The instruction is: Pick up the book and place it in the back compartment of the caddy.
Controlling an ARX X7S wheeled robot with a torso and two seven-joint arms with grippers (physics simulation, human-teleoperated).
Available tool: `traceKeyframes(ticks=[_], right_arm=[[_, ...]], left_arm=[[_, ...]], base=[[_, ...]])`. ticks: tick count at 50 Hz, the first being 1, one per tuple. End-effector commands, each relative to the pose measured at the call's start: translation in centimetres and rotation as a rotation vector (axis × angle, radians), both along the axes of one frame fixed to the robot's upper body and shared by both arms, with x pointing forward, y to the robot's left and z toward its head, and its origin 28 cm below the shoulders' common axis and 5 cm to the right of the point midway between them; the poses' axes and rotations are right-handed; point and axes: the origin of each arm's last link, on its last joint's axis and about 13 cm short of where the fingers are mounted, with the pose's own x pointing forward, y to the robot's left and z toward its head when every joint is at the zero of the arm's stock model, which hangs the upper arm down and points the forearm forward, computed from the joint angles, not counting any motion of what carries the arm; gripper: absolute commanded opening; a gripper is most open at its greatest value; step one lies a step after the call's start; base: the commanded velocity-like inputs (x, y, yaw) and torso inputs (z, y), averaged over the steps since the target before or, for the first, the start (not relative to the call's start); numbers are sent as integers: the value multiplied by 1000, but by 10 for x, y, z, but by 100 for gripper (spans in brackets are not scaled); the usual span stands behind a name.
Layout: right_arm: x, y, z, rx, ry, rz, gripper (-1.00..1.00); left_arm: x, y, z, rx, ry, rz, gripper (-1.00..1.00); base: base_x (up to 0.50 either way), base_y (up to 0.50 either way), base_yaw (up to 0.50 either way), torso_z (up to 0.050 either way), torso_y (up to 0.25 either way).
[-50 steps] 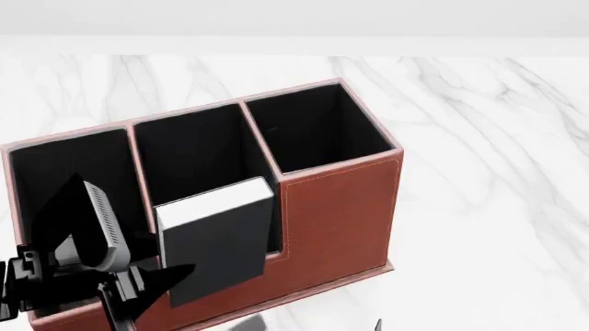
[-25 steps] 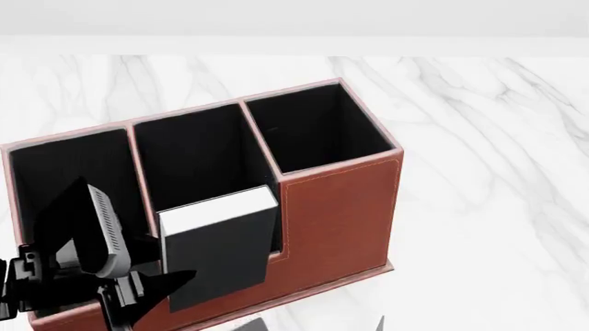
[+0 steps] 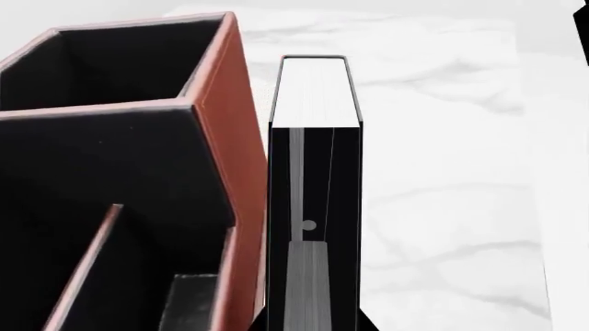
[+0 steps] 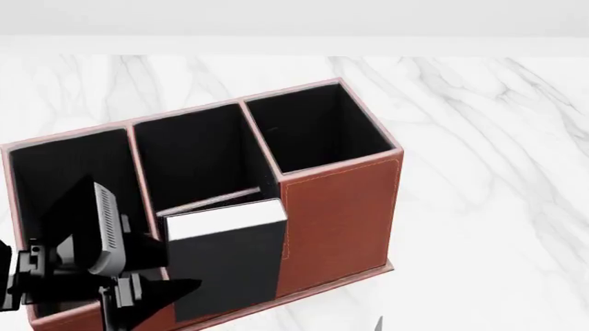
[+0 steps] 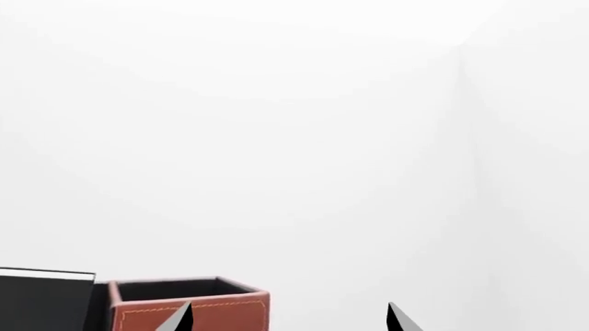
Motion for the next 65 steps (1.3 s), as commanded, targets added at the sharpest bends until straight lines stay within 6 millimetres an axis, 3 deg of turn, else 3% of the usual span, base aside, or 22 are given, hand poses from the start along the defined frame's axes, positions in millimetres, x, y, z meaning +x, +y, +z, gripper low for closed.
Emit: traceKeyframes(ticks=[1,36,65], right_arm=[[1,0,-1,-3,3,4,100],[5,2,-5,-17,19,9,100],[6,2,-6,-18,23,9,100]], left_arm=[[11,-3,18,-49,-31,15,-100],[37,3,29,9,-125,100,-100],[62,2,10,-19,-147,139,-100]], base=[[0,0,0,0,0],[0,0,0,0,1],[0,0,0,0,1]])
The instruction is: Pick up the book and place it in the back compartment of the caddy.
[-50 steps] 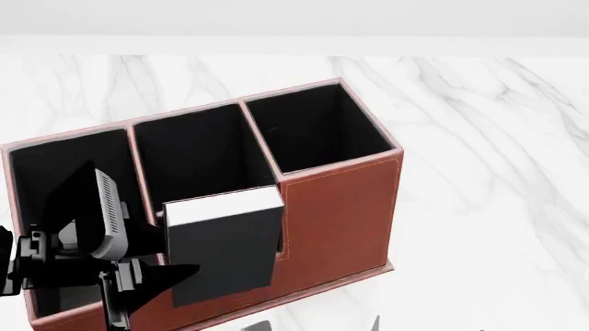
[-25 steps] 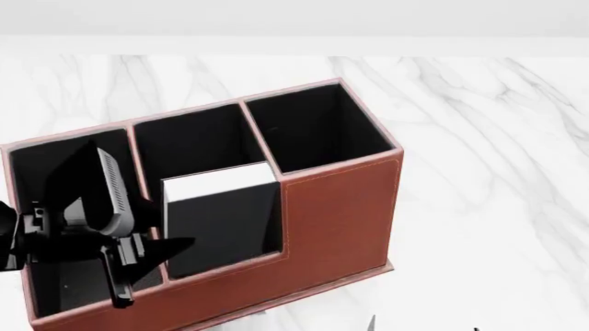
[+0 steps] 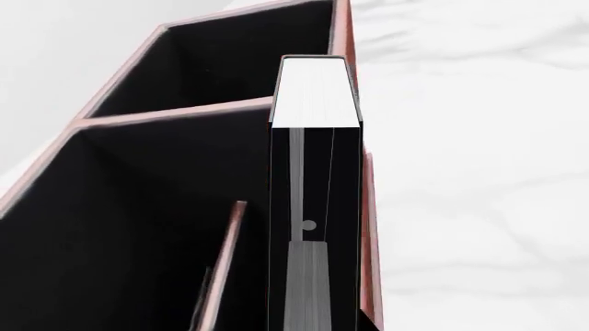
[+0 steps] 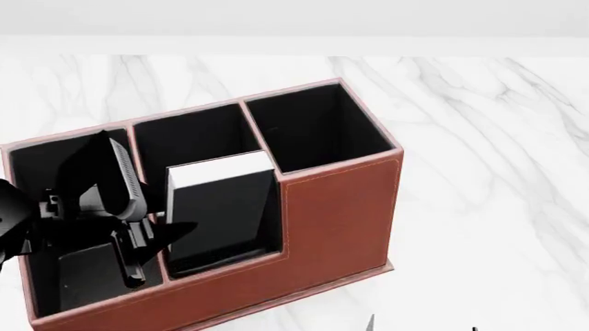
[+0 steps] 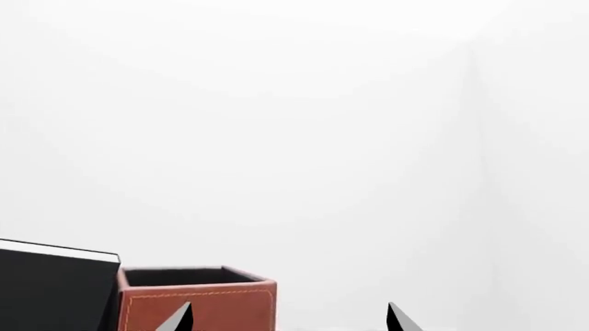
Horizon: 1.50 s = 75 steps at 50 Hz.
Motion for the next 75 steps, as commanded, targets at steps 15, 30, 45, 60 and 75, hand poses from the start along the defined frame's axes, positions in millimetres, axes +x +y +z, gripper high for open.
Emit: traceKeyframes(ticks=[15,30,45,60,75], right_arm=[[2,0,-2,-1,6,1,100],[2,0,-3,-2,9,0,100],[2,1,-3,-2,10,3,100],[3,1,-3,-3,14,2,100],[4,0,-4,-3,18,1,100]], left_arm=[[12,-5,-9,-137,-31,24,-100],[10,-7,-16,-136,-6,36,-100],[7,-9,-25,-128,9,92,-100],[6,-5,-27,-114,24,115,-100],[7,0,-23,-98,-1,141,-100]], base=[[0,0,0,1,1],[0,0,0,0,1],[0,0,-1,0,1],[0,0,-1,1,1],[0,0,0,0,1]])
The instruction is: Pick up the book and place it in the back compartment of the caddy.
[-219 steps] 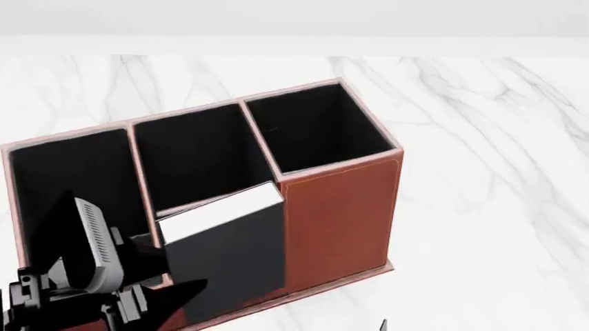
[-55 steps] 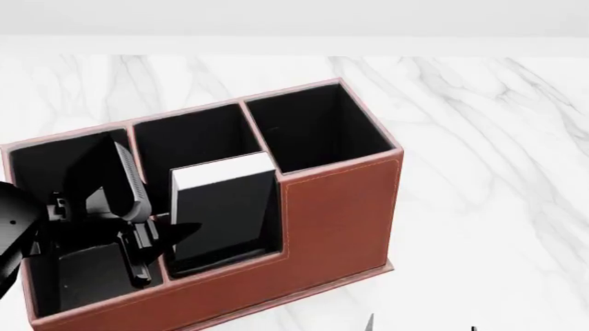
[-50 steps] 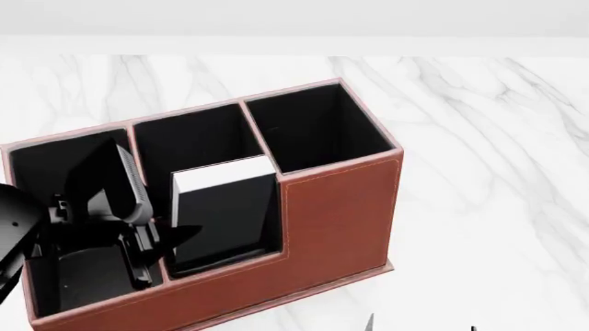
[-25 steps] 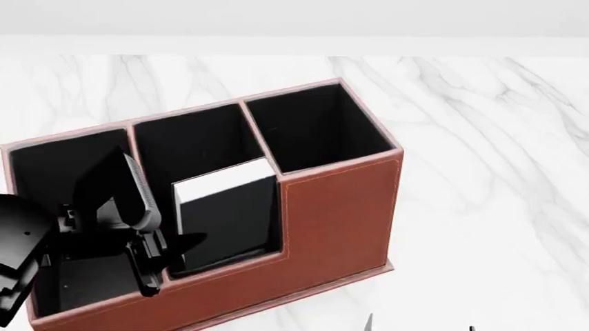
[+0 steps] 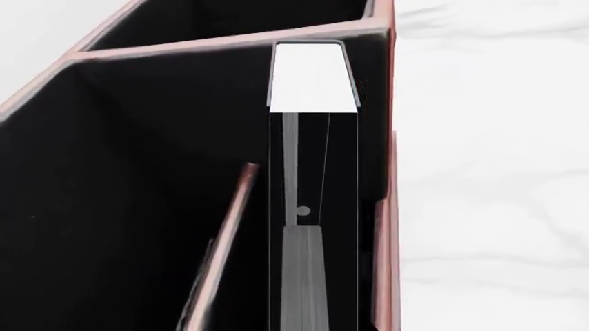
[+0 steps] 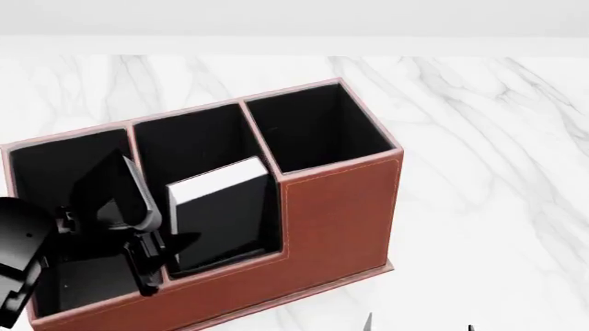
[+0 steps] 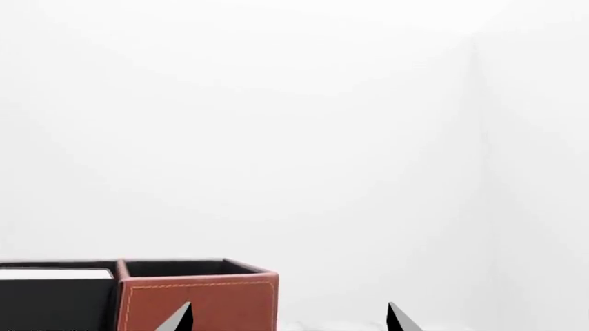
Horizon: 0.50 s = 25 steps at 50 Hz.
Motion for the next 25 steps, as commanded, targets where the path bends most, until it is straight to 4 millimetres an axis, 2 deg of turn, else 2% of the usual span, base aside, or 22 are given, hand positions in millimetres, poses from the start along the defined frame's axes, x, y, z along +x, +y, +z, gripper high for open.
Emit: traceKeyframes(ticks=[1,25], right_arm=[[0,0,-1,-1,3,1,100],[1,1,-2,-5,6,8,100]], left_arm=[[2,4,7,-97,-40,66,-100],[-1,-8,-7,-70,21,55,-100]], base=[[0,0,0,0,10],[0,0,0,0,1]])
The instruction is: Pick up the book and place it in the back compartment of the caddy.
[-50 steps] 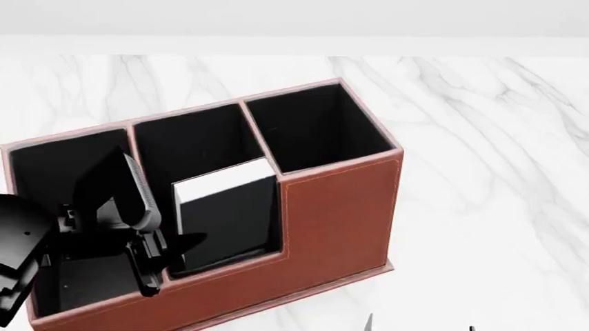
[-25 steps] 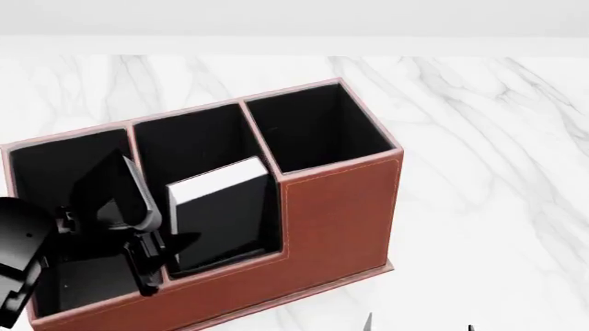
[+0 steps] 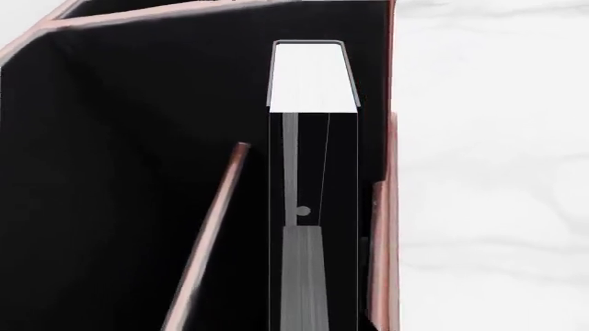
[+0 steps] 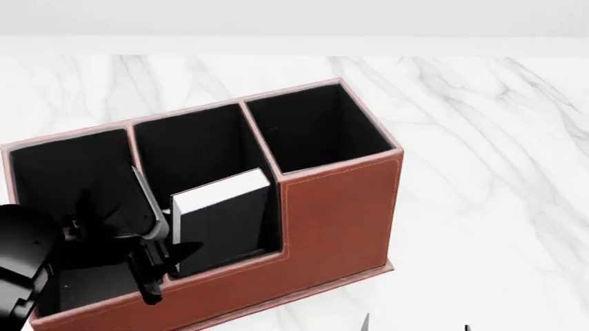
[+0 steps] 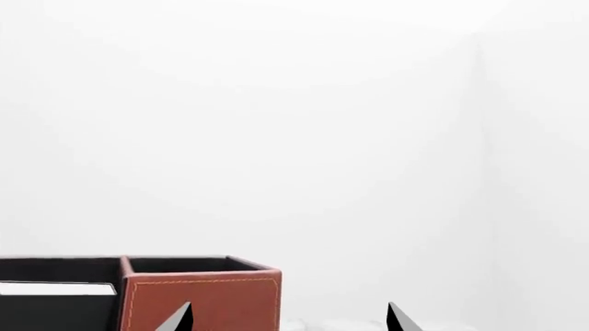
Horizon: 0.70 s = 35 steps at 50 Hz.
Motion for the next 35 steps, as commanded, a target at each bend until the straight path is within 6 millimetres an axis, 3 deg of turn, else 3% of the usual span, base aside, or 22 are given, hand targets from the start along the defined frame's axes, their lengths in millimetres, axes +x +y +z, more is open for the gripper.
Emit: traceKeyframes(ticks=[1,18,19,35], right_arm=[[0,0,-1,-1,1,3,100],[0,0,-1,-4,4,6,100],[1,1,-1,-4,4,7,100],[0,1,-1,-4,3,5,100]], left_arm=[[1,-4,1,-102,7,47,-100],[-3,-6,-7,-73,57,83,-100],[-2,-6,-7,-75,58,82,100],[-1,-8,-4,-86,39,37,100]], base=[[0,0,0,0,0],[0,0,0,0,1],[0,0,0,0,0],[4,-1,-6,0,0]])
